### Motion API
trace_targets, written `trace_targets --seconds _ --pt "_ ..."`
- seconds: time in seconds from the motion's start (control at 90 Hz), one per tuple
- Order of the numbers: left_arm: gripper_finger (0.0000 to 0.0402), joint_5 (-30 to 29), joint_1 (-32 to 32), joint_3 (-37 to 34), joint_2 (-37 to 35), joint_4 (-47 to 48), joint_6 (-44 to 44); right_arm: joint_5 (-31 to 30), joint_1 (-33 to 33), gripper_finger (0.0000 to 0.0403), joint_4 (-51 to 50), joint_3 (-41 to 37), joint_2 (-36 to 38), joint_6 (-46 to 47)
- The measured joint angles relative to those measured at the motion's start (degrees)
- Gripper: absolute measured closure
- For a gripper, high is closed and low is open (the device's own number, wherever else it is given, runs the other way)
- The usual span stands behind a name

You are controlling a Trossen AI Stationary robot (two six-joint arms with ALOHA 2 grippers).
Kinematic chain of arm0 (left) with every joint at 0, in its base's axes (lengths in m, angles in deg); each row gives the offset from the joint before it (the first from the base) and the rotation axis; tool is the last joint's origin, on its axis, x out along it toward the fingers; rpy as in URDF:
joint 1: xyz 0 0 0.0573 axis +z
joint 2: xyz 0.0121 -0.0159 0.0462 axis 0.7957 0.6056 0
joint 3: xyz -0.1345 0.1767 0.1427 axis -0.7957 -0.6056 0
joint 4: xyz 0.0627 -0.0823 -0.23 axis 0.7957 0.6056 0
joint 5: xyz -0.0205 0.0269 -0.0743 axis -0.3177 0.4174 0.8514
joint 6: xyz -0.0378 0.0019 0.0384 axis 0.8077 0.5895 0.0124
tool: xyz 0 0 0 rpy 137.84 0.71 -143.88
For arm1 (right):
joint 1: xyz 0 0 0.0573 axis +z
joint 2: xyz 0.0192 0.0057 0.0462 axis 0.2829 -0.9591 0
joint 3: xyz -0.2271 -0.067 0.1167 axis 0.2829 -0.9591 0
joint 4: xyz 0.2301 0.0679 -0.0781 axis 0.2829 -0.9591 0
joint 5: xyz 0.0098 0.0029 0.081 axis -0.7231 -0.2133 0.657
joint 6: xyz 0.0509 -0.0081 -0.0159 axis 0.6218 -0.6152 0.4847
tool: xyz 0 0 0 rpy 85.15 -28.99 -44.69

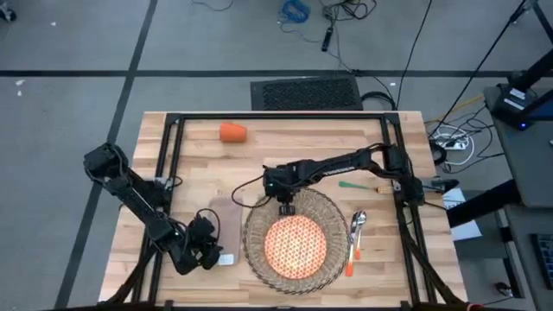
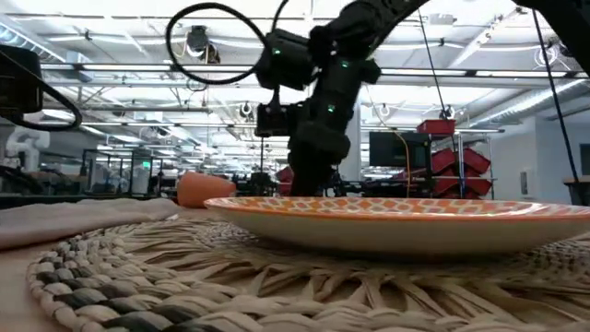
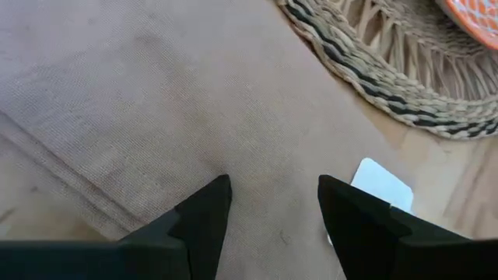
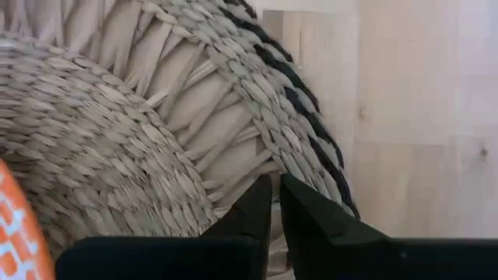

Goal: Set table place
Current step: Put the white napkin on the table to the left of the brown mat, then put the green fork on the white napkin to the left of the brown mat

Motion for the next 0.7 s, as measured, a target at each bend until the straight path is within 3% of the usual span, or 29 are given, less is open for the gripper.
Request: trace_targets --seconds 0.289,0.489,0.7 --pt "0.0215 -1.0 0.4 1.6 -1.6 1.3 -6.9 -0.3 -1.3 0.0385 2.7 -6.1 9.3 0.2" --pt "0.0215 -2.5 1.3 4.6 -1.7 2.9 -11.6 -4.6 -2.7 0.0385 -4.9 -9.7 14.8 1.0" --pt "0.0215 -4.1 1.5 7.0 -1.7 5.0 -15.2 -6.3 -4.6 0.0385 -11.6 -20.3 21.5 6.5"
